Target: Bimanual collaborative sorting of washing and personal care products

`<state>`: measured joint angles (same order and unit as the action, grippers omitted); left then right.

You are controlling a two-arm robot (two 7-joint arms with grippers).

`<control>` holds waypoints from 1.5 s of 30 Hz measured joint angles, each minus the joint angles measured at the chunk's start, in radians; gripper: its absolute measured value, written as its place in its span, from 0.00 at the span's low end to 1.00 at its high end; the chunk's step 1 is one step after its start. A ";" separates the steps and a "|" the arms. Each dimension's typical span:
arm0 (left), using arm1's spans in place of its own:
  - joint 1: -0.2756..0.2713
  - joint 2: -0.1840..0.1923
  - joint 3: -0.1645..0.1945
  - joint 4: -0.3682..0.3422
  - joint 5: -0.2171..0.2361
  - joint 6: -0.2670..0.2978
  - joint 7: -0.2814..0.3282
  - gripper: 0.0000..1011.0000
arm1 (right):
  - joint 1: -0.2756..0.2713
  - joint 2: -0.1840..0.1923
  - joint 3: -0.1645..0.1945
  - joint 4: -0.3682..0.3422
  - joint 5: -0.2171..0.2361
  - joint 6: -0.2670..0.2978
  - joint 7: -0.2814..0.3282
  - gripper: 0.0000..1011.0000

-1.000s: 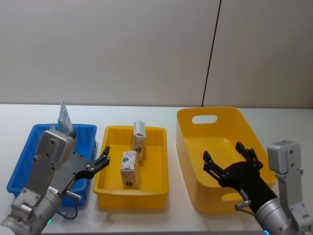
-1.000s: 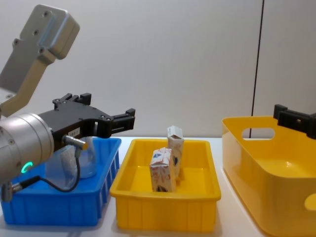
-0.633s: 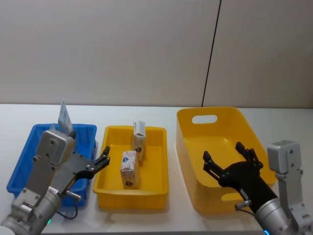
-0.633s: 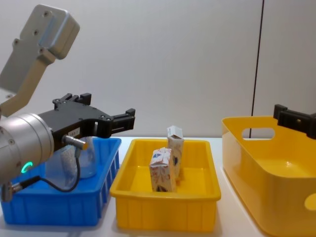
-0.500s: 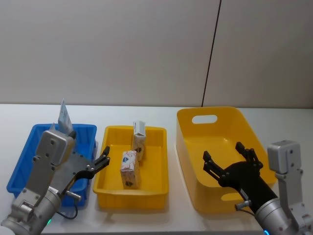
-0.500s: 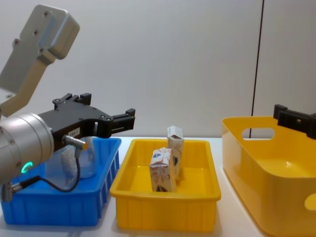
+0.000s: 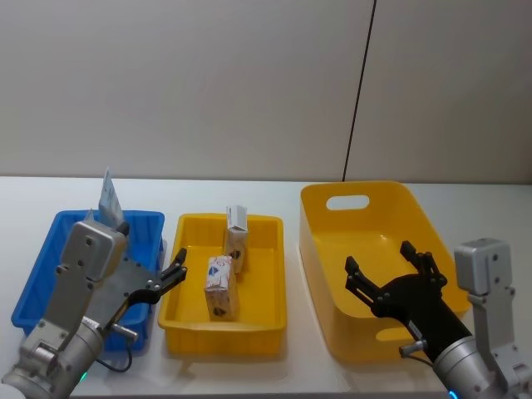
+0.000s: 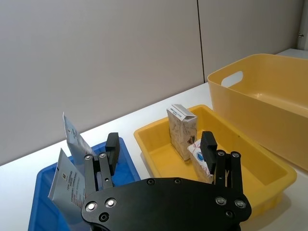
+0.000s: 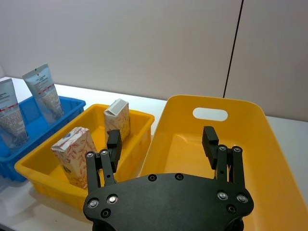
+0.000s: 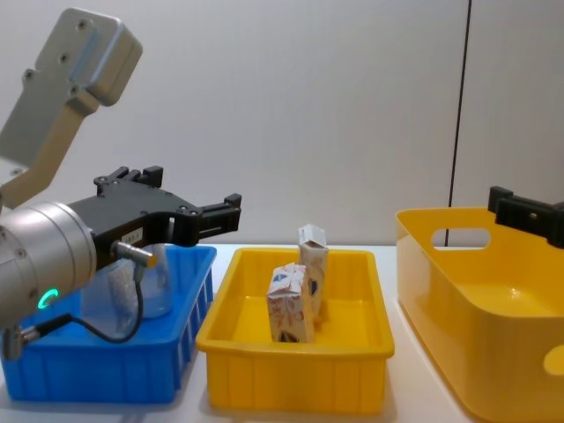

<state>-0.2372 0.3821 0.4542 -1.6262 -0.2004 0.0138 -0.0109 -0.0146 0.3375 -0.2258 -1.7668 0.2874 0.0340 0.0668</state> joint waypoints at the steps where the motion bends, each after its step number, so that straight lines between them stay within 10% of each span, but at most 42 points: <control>1: 0.000 0.000 0.000 0.000 0.000 0.000 0.000 0.99 | 0.000 0.000 0.000 0.000 0.000 0.000 0.000 0.99; 25: 0.000 0.000 0.000 0.000 0.000 0.000 0.000 0.99 | 0.026 0.018 0.000 0.016 0.000 -0.003 0.047 0.99; 45: 0.000 0.000 0.000 0.000 0.000 0.000 0.000 0.99 | 0.202 -0.009 -0.058 0.160 -0.013 0.069 0.148 0.99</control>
<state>-0.2371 0.3822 0.4542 -1.6262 -0.2004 0.0138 -0.0109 0.1874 0.3282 -0.2842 -1.6066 0.2747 0.1030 0.2145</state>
